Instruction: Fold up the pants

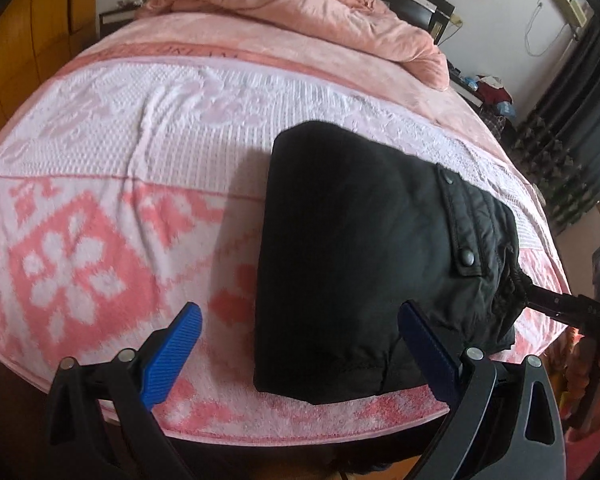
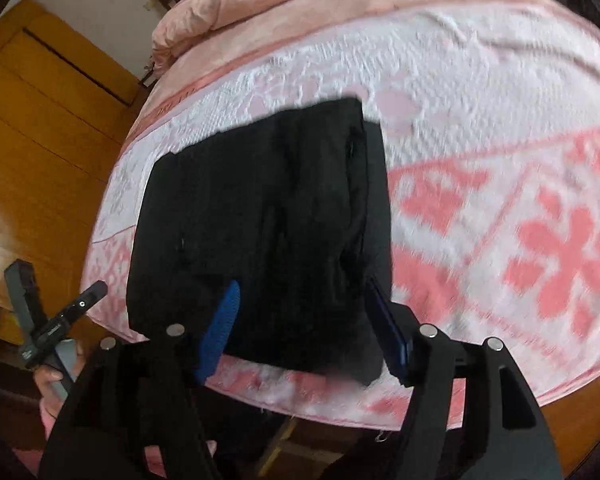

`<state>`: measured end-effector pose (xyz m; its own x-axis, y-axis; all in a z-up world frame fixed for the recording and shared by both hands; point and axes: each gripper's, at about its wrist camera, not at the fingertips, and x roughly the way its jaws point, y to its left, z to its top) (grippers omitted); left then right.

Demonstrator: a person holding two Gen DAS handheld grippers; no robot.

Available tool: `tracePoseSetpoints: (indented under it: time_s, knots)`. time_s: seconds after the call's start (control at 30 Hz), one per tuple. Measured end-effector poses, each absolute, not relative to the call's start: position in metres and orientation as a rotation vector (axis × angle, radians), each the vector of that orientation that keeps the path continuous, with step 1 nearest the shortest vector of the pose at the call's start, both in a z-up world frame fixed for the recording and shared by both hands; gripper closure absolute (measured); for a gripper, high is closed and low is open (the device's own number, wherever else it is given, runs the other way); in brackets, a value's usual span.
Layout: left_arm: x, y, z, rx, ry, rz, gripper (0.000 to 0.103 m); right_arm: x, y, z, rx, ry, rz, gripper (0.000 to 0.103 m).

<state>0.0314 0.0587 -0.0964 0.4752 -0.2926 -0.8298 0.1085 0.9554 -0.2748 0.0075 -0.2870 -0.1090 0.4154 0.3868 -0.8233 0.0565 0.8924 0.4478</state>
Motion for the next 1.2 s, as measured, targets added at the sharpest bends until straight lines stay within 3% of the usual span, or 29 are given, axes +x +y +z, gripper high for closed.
tracePoseSetpoints:
  time_s: [0.03, 0.07, 0.13, 0.17, 0.5, 0.7, 0.83, 0.97, 1.2]
  knots:
    - [0.032, 0.058, -0.098, -0.194, 1.054, -0.252, 0.004, 0.008, -0.286, -0.112, 0.451, 1.139, 0.212, 0.041]
    - [0.031, 0.057, -0.098, -0.194, 1.062, -0.255, 0.004, 0.008, -0.285, -0.114, 0.444, 1.138, 0.199, 0.054]
    - [0.029, 0.056, -0.098, -0.196, 1.068, -0.256, 0.004, 0.011, -0.284, -0.114, 0.425, 1.143, 0.182, 0.068]
    - [0.029, 0.055, -0.098, -0.194, 1.068, -0.26, 0.004, 0.011, -0.285, -0.111, 0.424, 1.137, 0.178, 0.084]
    - [0.033, 0.053, -0.099, -0.163, 1.073, -0.256, 0.004, -0.001, -0.293, -0.111, 0.339, 1.159, 0.119, 0.089]
    - [0.038, 0.055, -0.106, -0.164, 1.104, -0.274, 0.004, 0.0, -0.288, -0.111, 0.312, 1.152, 0.132, 0.082]
    - [0.047, 0.061, -0.106, -0.184, 1.134, -0.343, 0.004, -0.007, -0.295, -0.094, 0.347, 1.092, 0.178, 0.047]
    - [0.061, 0.074, -0.114, -0.259, 1.178, -0.414, 0.004, -0.009, -0.31, -0.086, 0.403, 1.051, 0.225, 0.029]
    - [0.082, 0.094, -0.155, -0.517, 1.319, -0.647, 0.004, 0.003, -0.348, -0.127, 0.71, 1.103, 0.409, 0.024]
